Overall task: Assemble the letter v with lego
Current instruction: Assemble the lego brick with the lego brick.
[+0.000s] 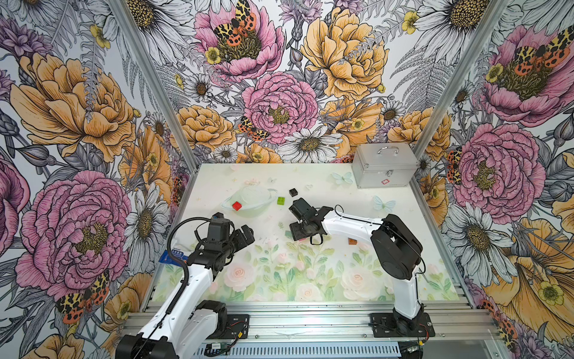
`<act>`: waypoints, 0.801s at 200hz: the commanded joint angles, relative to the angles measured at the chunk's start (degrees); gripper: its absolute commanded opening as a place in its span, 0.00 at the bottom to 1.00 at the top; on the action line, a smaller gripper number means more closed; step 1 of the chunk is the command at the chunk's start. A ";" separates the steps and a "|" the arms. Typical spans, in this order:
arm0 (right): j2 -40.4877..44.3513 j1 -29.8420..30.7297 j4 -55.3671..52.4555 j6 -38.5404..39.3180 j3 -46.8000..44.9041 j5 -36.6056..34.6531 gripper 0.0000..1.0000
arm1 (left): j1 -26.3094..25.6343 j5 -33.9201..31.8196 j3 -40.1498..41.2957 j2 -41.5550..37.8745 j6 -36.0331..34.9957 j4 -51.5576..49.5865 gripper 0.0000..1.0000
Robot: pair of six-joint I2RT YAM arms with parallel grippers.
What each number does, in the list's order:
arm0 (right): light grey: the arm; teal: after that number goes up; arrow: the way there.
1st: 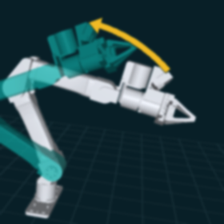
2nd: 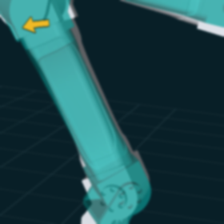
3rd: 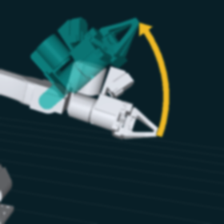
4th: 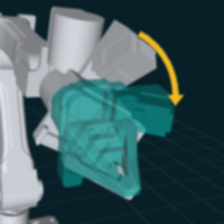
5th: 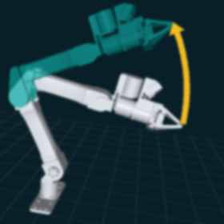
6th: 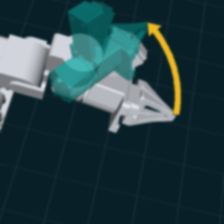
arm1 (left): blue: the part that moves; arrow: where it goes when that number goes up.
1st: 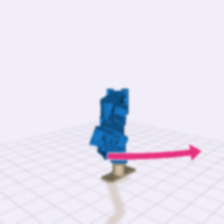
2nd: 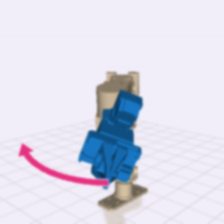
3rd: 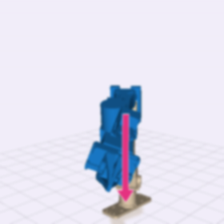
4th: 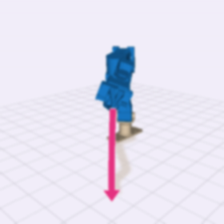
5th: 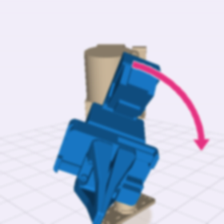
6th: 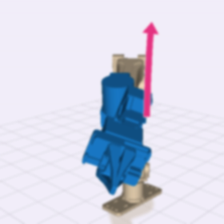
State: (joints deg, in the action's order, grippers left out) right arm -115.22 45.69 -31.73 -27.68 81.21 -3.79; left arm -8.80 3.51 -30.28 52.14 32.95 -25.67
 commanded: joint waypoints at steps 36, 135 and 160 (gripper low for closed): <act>-2.04 0.09 -13.44 -1.40 3.36 -1.28 0.35 | 0.57 -0.36 -0.12 -0.72 -0.03 -0.65 0.99; -5.12 0.29 -13.21 -3.12 4.50 -2.50 0.36 | 0.72 -0.41 0.05 -1.38 0.05 -1.03 0.99; -3.96 0.38 -8.71 -8.71 0.56 -3.90 0.36 | 0.67 -0.39 0.09 -1.58 0.07 -1.03 0.99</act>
State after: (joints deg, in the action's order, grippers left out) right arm -117.54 45.82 -43.86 -30.59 86.78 -5.78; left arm -8.75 3.51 -30.28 51.37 32.95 -26.20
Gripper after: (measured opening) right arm 0.672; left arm 0.986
